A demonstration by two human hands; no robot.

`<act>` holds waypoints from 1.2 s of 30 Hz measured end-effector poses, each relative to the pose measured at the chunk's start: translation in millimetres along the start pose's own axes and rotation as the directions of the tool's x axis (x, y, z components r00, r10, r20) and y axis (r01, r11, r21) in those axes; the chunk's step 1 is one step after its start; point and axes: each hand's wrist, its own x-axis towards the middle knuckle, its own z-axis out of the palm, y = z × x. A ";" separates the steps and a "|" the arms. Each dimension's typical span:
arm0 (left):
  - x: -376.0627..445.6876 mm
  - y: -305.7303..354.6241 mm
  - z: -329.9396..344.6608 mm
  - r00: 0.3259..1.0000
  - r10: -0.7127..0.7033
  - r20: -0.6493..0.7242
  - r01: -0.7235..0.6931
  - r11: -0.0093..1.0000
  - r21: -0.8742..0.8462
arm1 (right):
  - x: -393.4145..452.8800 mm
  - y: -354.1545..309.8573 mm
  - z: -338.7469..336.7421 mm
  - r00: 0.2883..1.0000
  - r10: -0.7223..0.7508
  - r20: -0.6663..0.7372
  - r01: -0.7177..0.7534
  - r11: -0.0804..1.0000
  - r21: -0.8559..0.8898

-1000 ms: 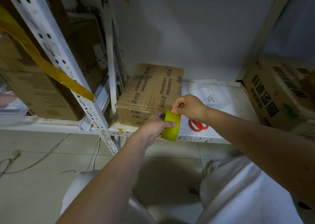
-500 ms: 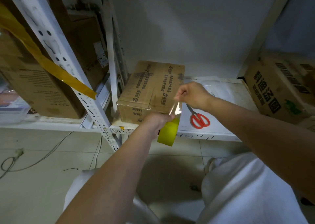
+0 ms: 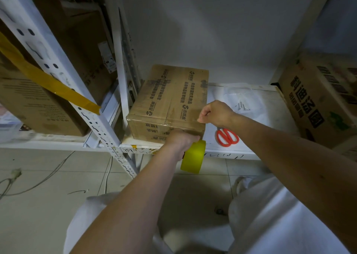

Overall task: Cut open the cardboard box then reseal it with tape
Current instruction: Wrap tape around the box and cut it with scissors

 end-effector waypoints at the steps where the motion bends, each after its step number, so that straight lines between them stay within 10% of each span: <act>1: 1.3 0.5 0.0 1.000 0.002 -0.003 -0.002 1.000 -0.002 | 1.8 0.8 0.7 1.000 -0.007 -0.007 0.007 1.000 -0.005; 21: 7.6 0.7 1.2 0.999 -0.048 -0.024 0.047 0.998 -0.033 | 2.7 5.0 16.4 0.984 -0.040 -0.173 0.007 0.983 -0.185; 36: 6.1 0.0 -4.6 1.000 -0.013 0.016 0.014 0.998 -0.064 | 19.0 8.7 23.9 0.939 0.312 0.147 -0.345 0.841 0.417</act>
